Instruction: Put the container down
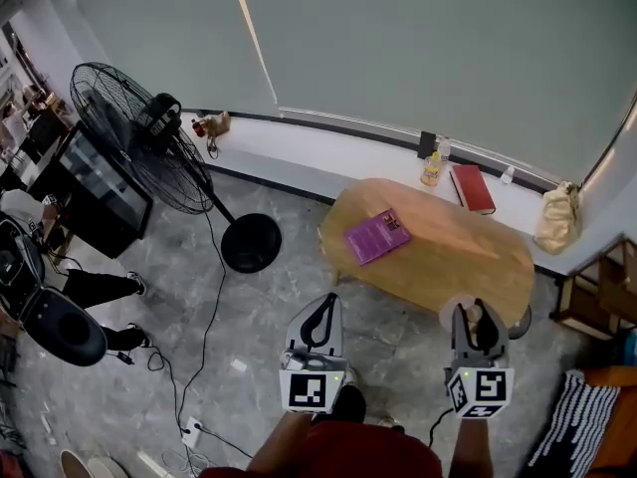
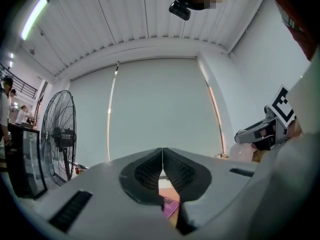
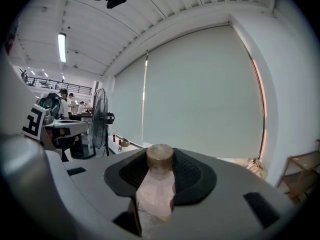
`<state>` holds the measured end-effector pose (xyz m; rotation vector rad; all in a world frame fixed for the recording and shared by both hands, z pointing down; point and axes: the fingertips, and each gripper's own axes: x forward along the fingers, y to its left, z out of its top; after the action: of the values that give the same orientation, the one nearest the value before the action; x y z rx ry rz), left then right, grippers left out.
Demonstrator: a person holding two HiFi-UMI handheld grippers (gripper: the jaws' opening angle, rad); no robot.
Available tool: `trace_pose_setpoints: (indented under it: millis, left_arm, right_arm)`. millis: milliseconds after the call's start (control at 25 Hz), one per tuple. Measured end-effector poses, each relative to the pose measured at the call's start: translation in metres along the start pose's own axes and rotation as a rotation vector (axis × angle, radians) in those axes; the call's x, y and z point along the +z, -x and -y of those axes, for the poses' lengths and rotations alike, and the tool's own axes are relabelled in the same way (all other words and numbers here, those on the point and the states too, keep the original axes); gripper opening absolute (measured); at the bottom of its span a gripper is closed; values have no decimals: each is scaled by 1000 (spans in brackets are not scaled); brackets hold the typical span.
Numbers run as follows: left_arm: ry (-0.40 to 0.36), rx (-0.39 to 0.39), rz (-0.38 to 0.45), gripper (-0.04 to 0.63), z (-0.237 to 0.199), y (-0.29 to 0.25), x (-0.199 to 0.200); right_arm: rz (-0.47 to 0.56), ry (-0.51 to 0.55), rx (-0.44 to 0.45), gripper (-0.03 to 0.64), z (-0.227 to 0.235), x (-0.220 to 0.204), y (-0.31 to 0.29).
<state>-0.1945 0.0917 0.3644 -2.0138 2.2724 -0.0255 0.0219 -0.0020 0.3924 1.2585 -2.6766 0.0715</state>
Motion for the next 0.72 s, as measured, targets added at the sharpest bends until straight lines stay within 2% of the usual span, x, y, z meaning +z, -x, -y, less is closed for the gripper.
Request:
trace_pose_setpoints:
  millis: [280,440,720]
  left_arm:
    - [16,-1,-7,9,-60,-32,-9]
    - [17,-30,13,9,-89,-50,-9]
    - [35,-59,17,9,-109,-72,-15]
  right_arm:
    - [-6,-2,-6,139,-33,8,-59]
    - [-9,10,-10,139,-55,17,-89]
    - [9,1,-40,139,-66,25,-109]
